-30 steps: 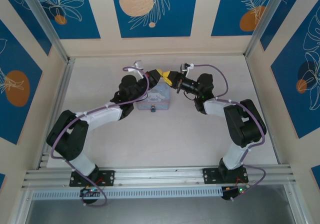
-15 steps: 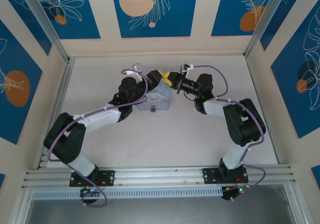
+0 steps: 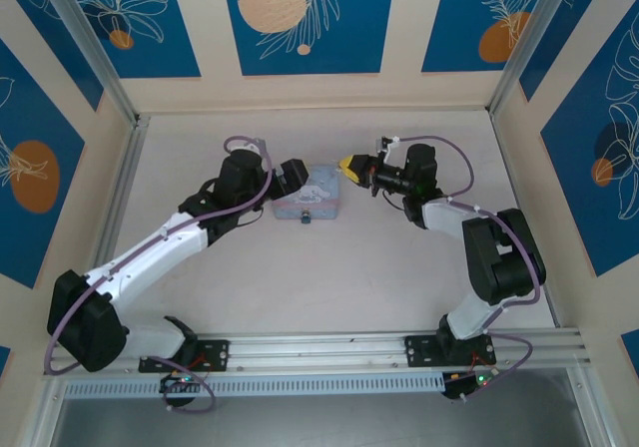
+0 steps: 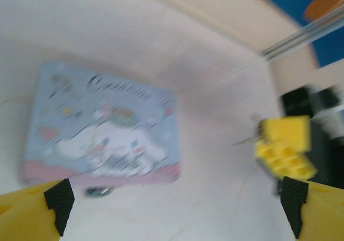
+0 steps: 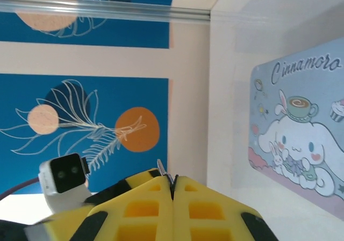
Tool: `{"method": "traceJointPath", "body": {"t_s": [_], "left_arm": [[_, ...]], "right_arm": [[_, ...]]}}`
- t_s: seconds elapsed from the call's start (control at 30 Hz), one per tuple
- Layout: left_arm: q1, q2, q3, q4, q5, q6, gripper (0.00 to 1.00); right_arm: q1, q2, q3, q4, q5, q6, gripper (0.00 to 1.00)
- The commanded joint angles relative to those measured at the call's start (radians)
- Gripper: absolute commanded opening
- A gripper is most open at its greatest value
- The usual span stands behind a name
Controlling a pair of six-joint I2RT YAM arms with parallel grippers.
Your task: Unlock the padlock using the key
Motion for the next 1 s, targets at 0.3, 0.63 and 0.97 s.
{"method": "traceJointPath", "body": {"t_s": [0.3, 0.63, 0.97], "left_arm": [[0.000, 0.128, -0.245, 0.219, 0.214, 0.247, 0.95], [-0.001, 0.279, -0.303, 0.478, 0.233, 0.323, 0.75], [0.000, 0.437, -0.279, 0.613, 0.191, 0.354, 0.68]], "right_arm": [[0.044, 0.054, 0.109, -0.275, -0.038, -0.178, 0.00], [0.089, 0.160, 0.118, -0.214, -0.010, -0.153, 0.00], [0.089, 0.223, 0.158, -0.224, 0.001, -0.153, 0.00]]}}
